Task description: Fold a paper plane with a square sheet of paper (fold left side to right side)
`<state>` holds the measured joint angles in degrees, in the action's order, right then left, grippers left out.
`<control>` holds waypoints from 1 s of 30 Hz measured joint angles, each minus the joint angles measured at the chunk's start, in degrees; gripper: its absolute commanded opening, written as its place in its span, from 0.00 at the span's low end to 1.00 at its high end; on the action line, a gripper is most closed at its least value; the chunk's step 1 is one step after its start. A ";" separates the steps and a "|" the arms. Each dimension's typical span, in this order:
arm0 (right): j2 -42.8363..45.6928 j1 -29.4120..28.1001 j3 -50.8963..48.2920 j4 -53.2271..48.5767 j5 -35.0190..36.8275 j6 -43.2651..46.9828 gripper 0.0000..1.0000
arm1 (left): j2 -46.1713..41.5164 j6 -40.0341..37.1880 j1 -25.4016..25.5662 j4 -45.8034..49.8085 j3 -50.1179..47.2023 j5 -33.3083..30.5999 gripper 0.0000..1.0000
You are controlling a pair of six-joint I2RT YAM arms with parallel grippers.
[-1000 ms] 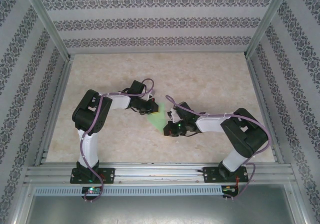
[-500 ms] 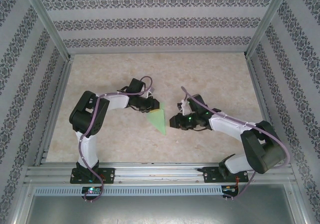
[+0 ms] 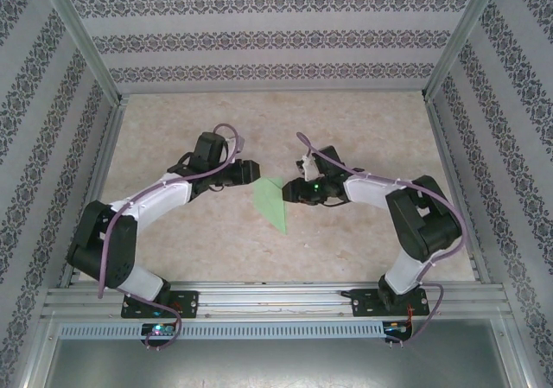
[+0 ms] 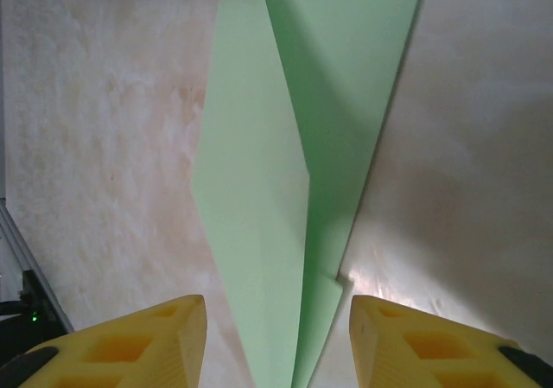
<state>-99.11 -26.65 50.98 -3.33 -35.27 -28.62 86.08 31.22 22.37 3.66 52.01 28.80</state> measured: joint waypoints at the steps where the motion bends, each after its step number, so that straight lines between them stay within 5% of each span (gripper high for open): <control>1: -1.09 -0.13 0.74 0.22 0.02 0.17 0.48 | -0.39 0.00 -0.37 -0.02 -1.18 -0.55 0.44; 9: -6.19 -1.57 3.58 1.90 -0.76 0.57 0.39 | -0.98 0.31 -2.47 -0.17 -4.66 -1.18 0.44; 19: -6.88 -1.62 3.63 2.73 -2.58 0.74 0.01 | -6.12 0.96 -4.13 -0.28 -5.20 -0.35 0.57; 30: 12.59 4.26 -1.42 8.04 -7.23 2.01 0.00 | -20.90 2.73 -6.12 -7.43 -5.66 5.33 0.76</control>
<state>-86.52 -22.39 49.56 4.71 -42.50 -26.61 65.19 33.95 16.25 -3.77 46.35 34.13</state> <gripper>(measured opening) 0.065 0.757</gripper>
